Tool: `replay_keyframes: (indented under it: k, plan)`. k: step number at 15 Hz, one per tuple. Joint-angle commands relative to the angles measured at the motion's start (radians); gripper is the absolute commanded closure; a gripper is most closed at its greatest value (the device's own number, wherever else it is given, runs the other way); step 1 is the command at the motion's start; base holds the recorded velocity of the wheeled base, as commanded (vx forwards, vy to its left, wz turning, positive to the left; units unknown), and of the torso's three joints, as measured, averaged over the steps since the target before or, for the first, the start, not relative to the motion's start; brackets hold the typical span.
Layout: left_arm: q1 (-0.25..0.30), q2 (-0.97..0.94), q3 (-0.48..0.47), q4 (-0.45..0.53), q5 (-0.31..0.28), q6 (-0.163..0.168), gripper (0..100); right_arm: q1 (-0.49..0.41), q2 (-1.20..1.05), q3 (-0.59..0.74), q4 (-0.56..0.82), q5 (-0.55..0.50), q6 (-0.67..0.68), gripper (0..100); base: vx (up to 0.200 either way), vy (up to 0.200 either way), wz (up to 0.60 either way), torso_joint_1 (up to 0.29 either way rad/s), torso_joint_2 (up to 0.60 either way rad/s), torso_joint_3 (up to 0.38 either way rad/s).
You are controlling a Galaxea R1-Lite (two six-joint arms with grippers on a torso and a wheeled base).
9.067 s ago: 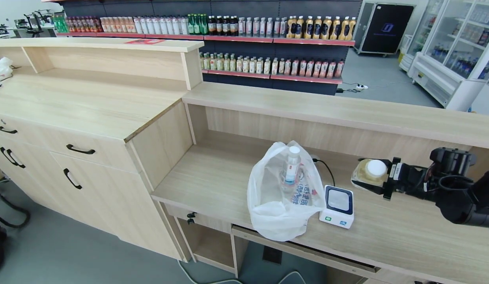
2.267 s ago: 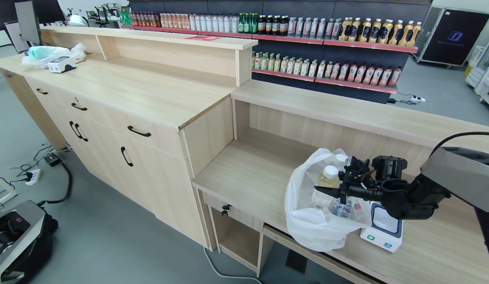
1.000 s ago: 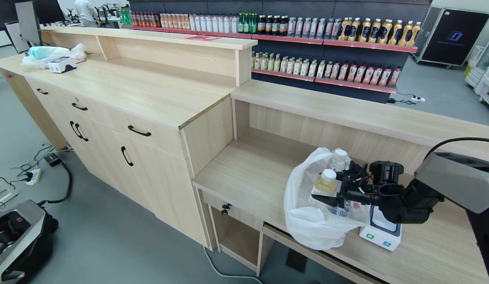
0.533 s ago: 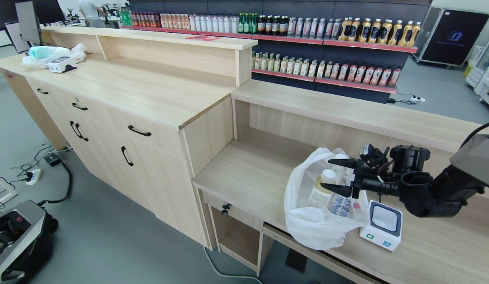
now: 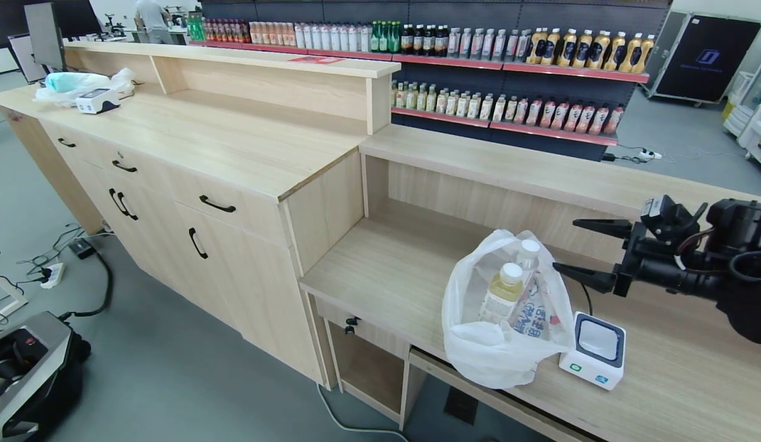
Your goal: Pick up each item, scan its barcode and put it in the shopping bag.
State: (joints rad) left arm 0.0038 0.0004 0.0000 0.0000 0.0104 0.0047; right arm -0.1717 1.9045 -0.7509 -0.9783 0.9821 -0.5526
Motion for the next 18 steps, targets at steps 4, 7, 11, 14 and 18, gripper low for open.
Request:
replay_keyframes:
  k: [4, 7, 11, 14, 18]
  plan:
    - [0.001, 0.0, 0.0, 0.0, 0.0, 0.0, 100, -0.083, -0.093, 0.005, 0.029, -0.26, -0.092, 0, 0.0, 0.0, -0.3, 0.0, 0.0, 0.001]
    - [0.001, 0.0, 0.0, 0.0, 0.0, 0.0, 100, -0.055, -0.113, -0.027, 0.029, -0.504, 0.037, 0, 0.0, 0.0, -0.6, 0.004, 0.0, 0.002]
    - [0.001, 0.0, 0.0, 0.0, 0.0, 0.0, 100, -0.043, -0.177, -0.007, 0.063, -0.738, 0.197, 0, 0.0, 0.0, -0.6, 0.001, 0.01, 0.005]
    - [0.001, 0.0, 0.0, 0.0, 0.0, 0.0, 100, -0.052, -0.239, 0.053, 0.081, -0.8, 0.244, 0, 0.0, 0.0, -0.6, -0.076, 0.17, 0.079]
    - [0.001, 0.0, 0.0, 0.0, 0.0, 0.0, 100, -0.035, -0.343, 0.142, 0.109, -0.853, 0.419, 0, 0.0, 0.0, -0.3, -0.004, 0.02, 0.005]
